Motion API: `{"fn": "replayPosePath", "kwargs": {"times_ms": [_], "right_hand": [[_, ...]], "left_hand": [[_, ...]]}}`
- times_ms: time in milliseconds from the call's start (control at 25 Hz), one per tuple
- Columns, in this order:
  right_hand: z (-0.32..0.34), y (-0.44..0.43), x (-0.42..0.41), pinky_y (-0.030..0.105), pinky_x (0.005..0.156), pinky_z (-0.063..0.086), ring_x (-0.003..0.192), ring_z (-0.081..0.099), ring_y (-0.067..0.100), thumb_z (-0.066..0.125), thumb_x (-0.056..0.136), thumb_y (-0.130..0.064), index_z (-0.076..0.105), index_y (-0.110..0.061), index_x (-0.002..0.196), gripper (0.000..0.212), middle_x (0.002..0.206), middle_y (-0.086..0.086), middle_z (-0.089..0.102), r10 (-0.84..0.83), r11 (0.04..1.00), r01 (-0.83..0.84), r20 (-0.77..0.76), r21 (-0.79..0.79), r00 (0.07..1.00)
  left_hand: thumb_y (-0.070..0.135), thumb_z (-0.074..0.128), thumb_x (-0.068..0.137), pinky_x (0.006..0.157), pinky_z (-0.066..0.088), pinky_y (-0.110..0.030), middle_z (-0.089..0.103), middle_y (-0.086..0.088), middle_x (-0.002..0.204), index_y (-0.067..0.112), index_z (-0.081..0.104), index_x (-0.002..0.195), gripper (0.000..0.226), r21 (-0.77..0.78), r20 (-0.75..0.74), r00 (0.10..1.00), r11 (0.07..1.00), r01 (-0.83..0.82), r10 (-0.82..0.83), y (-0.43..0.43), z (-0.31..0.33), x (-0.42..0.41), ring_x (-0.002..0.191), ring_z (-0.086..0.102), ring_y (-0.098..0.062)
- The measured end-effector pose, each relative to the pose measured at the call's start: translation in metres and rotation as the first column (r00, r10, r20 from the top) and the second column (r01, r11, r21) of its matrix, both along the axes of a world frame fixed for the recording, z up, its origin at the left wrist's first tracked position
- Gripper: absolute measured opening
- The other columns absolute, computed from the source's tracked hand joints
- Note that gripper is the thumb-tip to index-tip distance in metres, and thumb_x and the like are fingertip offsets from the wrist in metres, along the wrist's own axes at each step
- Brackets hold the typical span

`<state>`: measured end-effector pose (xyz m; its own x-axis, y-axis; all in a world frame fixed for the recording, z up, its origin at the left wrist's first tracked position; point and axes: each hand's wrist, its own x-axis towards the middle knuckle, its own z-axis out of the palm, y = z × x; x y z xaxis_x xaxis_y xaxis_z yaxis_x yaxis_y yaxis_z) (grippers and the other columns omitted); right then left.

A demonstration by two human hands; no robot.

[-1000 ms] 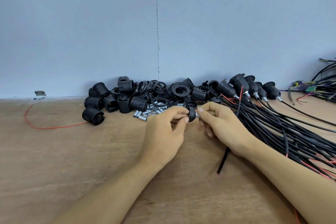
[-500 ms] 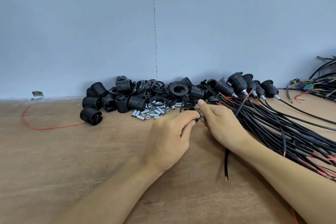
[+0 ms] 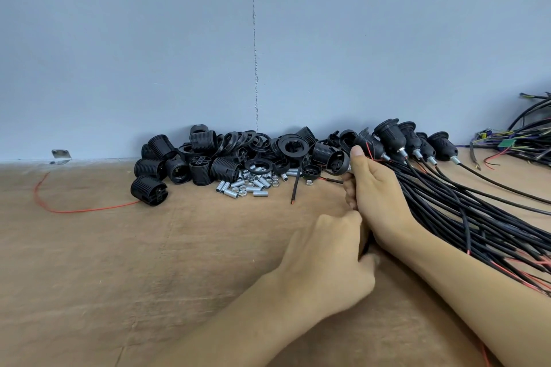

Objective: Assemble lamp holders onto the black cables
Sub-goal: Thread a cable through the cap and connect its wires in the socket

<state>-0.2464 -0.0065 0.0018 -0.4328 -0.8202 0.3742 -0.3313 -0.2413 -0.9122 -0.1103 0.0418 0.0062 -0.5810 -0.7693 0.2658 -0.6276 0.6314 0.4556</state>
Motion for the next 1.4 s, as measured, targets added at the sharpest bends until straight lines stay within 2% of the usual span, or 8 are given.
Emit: {"fn": "replayPosePath", "kwargs": {"times_ms": [120, 280, 480, 680, 920, 1120, 1280, 1400], "right_hand": [[0.002, 0.001, -0.002, 0.033, 0.054, 0.036, 0.049, 0.043, 0.011, 0.037, 0.104, -0.054, 0.048, -0.025, 0.055, 0.058, 0.052, -0.008, 0.05, -0.022, 0.999, 0.022, 0.011, -0.031, 1.0], [0.002, 0.0, -0.005, 0.03, 0.051, 0.033, 0.048, 0.041, 0.009, 0.037, 0.104, -0.053, 0.046, -0.02, 0.064, 0.053, 0.052, -0.01, 0.049, -0.054, 0.997, 0.058, 0.073, -0.053, 0.996], [0.002, 0.001, -0.004, 0.028, 0.051, 0.032, 0.048, 0.038, 0.009, 0.037, 0.104, -0.053, 0.045, -0.02, 0.065, 0.052, 0.052, -0.01, 0.045, -0.042, 0.998, 0.047, 0.098, -0.05, 0.994], [0.008, 0.003, -0.005, 0.027, 0.049, 0.034, 0.05, 0.04, 0.007, 0.038, 0.102, -0.055, 0.046, -0.026, 0.06, 0.051, 0.053, -0.011, 0.048, -0.097, 0.984, 0.12, 0.178, -0.128, 0.979], [0.009, 0.005, -0.001, 0.035, 0.059, 0.037, 0.055, 0.046, 0.004, 0.035, 0.096, -0.064, 0.047, -0.023, 0.064, 0.054, 0.055, -0.01, 0.049, -0.166, 0.965, 0.192, 0.148, -0.18, 0.975], [0.012, 0.007, 0.0, 0.037, 0.056, 0.03, 0.055, 0.039, 0.01, 0.035, 0.098, -0.059, 0.043, -0.02, 0.062, 0.054, 0.055, -0.009, 0.044, -0.146, 0.958, 0.192, 0.212, -0.214, 0.966], [0.014, 0.01, 0.004, 0.026, 0.045, 0.027, 0.049, 0.034, 0.008, 0.036, 0.104, -0.05, 0.045, -0.031, 0.052, 0.056, 0.051, -0.011, 0.041, -0.099, 0.972, 0.14, 0.209, -0.191, 0.973], [0.014, 0.009, 0.004, 0.02, 0.041, 0.026, 0.046, 0.031, 0.007, 0.041, 0.106, -0.044, 0.044, -0.029, 0.051, 0.057, 0.051, -0.009, 0.04, -0.017, 0.987, 0.058, 0.257, -0.151, 0.966]], "left_hand": [[0.032, 0.06, 0.095, 0.068, 0.051, -0.04, 0.067, -0.006, 0.096, 0.019, 0.062, 0.104, 0.015, 0.003, 0.069, 0.998, 1.0, -0.005, 0.005, -0.008, 0.003, 0.006, 0.09, 0.064, -0.032], [0.015, 0.057, 0.096, 0.066, 0.047, -0.039, 0.062, -0.014, 0.102, 0.011, 0.06, 0.104, 0.01, -0.007, 0.185, 0.982, 0.999, 0.038, -0.036, -0.008, 0.011, 0.012, 0.092, 0.061, -0.038], [0.011, 0.051, 0.096, 0.09, 0.052, -0.047, 0.051, -0.006, 0.114, 0.011, 0.053, 0.108, 0.012, 0.108, 0.173, 0.984, 0.994, 0.02, -0.039, -0.015, 0.015, 0.018, 0.105, 0.055, -0.029], [0.01, 0.05, 0.095, 0.081, 0.055, -0.046, 0.057, -0.003, 0.104, 0.015, 0.051, 0.105, 0.012, 0.142, 0.132, 0.991, 0.989, -0.04, 0.021, -0.022, 0.016, 0.023, 0.091, 0.059, -0.024], [0.005, 0.048, 0.095, 0.09, 0.052, -0.041, 0.063, 0.001, 0.11, 0.018, 0.06, 0.117, 0.028, -0.033, -0.063, 0.995, 0.996, -0.078, 0.076, -0.033, 0.015, 0.027, 0.102, 0.059, -0.021], [0.017, 0.043, 0.102, 0.074, 0.04, -0.024, 0.051, 0.015, 0.093, 0.029, 0.051, 0.096, 0.016, -0.141, -0.206, 0.978, 0.988, -0.054, 0.024, -0.042, 0.012, 0.036, 0.086, 0.051, -0.007], [0.016, 0.049, 0.098, 0.067, 0.038, -0.022, 0.055, 0.013, 0.082, 0.024, 0.059, 0.092, 0.013, -0.118, -0.365, 0.929, 0.986, -0.117, 0.067, -0.045, 0.005, 0.037, 0.076, 0.052, -0.005], [0.018, 0.056, 0.099, 0.059, 0.044, -0.019, 0.061, 0.004, 0.066, 0.023, 0.061, 0.086, 0.014, 0.021, -0.541, 0.832, 0.991, -0.136, 0.125, -0.049, 0.005, 0.036, 0.061, 0.058, -0.008]]}}
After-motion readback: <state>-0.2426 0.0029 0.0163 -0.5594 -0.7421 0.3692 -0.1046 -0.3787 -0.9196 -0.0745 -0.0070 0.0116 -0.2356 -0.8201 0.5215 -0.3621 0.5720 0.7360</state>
